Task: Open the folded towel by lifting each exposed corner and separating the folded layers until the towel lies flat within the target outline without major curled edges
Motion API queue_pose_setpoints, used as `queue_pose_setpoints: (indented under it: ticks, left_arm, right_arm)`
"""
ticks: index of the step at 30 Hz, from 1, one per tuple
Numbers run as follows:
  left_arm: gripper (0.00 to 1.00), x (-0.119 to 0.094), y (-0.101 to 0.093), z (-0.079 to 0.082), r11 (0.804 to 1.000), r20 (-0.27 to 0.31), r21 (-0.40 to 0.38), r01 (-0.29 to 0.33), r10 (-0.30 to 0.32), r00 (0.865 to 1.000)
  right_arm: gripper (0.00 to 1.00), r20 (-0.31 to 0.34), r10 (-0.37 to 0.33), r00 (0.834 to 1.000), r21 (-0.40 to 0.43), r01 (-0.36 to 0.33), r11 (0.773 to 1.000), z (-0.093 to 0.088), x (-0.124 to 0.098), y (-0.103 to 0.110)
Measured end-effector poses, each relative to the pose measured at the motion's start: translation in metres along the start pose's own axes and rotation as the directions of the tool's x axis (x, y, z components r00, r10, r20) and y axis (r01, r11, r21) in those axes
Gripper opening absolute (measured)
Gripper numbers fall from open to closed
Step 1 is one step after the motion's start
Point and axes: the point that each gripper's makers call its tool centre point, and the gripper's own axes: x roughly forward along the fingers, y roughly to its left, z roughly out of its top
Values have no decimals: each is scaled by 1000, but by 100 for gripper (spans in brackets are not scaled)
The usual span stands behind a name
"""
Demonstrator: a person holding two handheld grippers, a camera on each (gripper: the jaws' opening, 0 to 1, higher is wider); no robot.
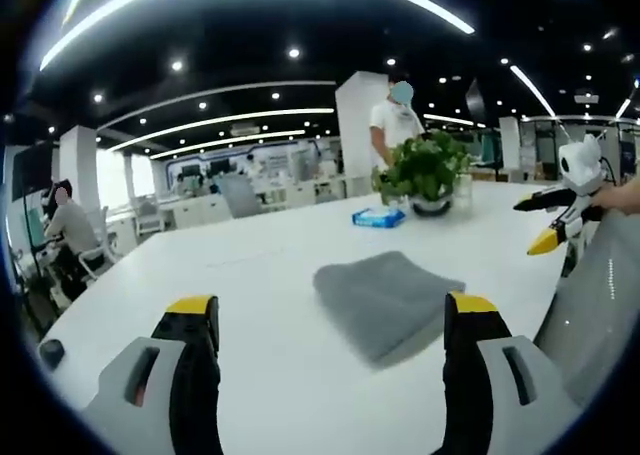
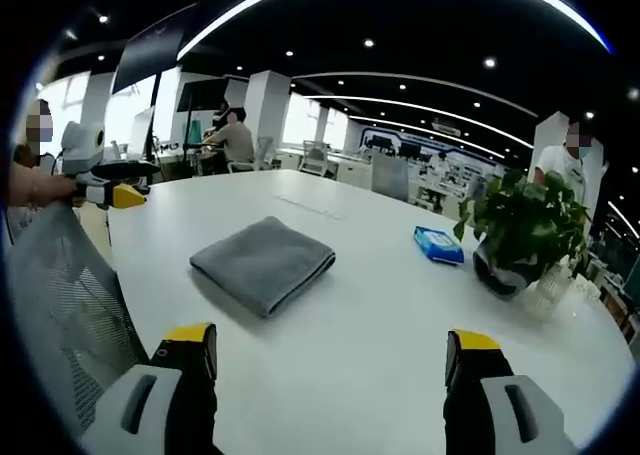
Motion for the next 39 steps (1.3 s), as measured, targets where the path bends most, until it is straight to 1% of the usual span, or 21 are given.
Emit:
queue_pose_setpoints:
  ticks: [6, 15, 17, 25, 28, 31, 33, 35, 39]
  left_arm:
    - [93, -1, 2, -2, 1000, 0, -12, 3, -3, 1000]
    - [90, -1, 1, -10, 1000, -38, 4, 13, -13, 999]
    - [90, -1, 2, -11, 1000, -39, 16, 12, -12, 999]
    - [86, -3, 0, -16, 1000, -63, 19, 12, -10, 998]
    - [86, -1, -4, -18, 999, -84, 20, 32, -30, 996]
    - [85, -1, -6, -19, 999, -88, 26, 41, -38, 995]
    - [85, -2, -6, -21, 999, -97, 28, 39, -36, 995]
    - [83, -2, -4, -20, 999, -92, 36, 31, -28, 995]
    - [82, -2, -3, -22, 999, -105, 25, 28, -26, 994]
  right_arm:
    - [96, -10, 2, 1000, -7, -2, 1000, -2, 0, 0]
    - [95, -24, 5, 1000, -16, -5, 1000, -5, 0, 2]
    - [95, -25, 3, 1000, -15, -3, 1000, -5, 0, 1]
    - [94, -41, 1, 999, -8, -1, 1000, -9, 0, 2]
    - [94, -39, 0, 999, -9, -1, 1000, -8, 1, 1]
    - [93, -40, -10, 999, -2, 10, 1000, -9, 0, -1]
    - [93, -46, -15, 999, 9, 15, 1000, -11, -1, -2]
    - [93, -49, -14, 999, 13, 14, 1000, -11, 0, -2]
    - [92, -47, -16, 999, 8, 17, 1000, -10, 0, -3]
